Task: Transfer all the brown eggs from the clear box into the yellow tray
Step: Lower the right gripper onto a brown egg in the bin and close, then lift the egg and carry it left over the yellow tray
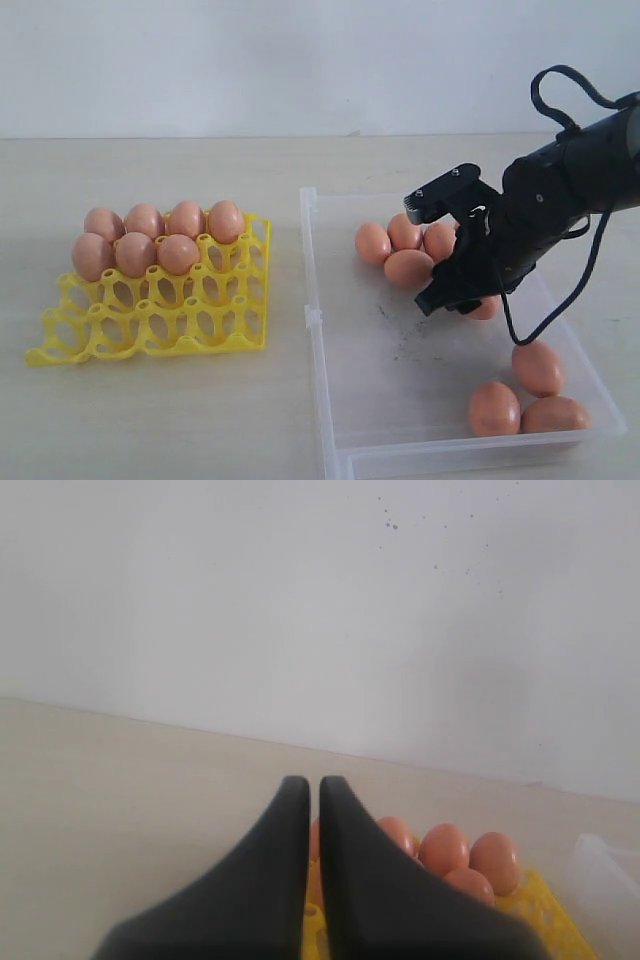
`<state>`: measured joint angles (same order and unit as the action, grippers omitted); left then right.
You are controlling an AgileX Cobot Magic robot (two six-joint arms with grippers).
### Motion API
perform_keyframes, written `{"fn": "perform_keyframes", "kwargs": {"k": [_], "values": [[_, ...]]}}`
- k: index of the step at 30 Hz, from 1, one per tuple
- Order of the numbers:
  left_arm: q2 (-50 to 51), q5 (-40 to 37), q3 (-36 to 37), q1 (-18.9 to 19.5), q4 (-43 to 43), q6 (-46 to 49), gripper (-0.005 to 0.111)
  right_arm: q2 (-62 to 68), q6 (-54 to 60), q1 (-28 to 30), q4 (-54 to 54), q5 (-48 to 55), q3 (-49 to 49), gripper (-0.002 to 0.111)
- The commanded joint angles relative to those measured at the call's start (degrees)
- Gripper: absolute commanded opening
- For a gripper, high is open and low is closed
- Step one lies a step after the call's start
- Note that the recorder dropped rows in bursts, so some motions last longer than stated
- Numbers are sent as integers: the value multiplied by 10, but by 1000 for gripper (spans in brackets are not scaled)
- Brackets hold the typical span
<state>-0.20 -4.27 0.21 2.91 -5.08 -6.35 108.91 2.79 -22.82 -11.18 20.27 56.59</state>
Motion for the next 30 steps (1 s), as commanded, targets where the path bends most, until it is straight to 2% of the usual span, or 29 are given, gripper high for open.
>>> {"fn": "perform_keyframes", "kwargs": {"k": [1, 2, 4, 13, 16, 23, 26, 30], "values": [[2, 3, -2, -3, 0, -1, 4, 6, 4, 3, -3, 10, 1, 39], [2, 3, -2, -3, 0, -1, 4, 6, 4, 3, -3, 14, 1, 30], [2, 3, -2, -3, 0, -1, 4, 6, 10, 3, -3, 23, 1, -1], [2, 3, -2, -3, 0, -1, 4, -49, -28, 3, 1, -9, 1, 0], [2, 3, -2, -3, 0, -1, 4, -97, -28, -4, 16, -114, -29, 0], [2, 3, -2, -3, 0, -1, 4, -128, -25, -47, 15, -528, -148, 0], [2, 3, -2, -3, 0, -1, 4, -110, -46, -63, -51, -722, -176, 0], [2, 3, -2, -3, 0, -1, 4, -59, -85, -63, -109, -863, -169, 0]]}}
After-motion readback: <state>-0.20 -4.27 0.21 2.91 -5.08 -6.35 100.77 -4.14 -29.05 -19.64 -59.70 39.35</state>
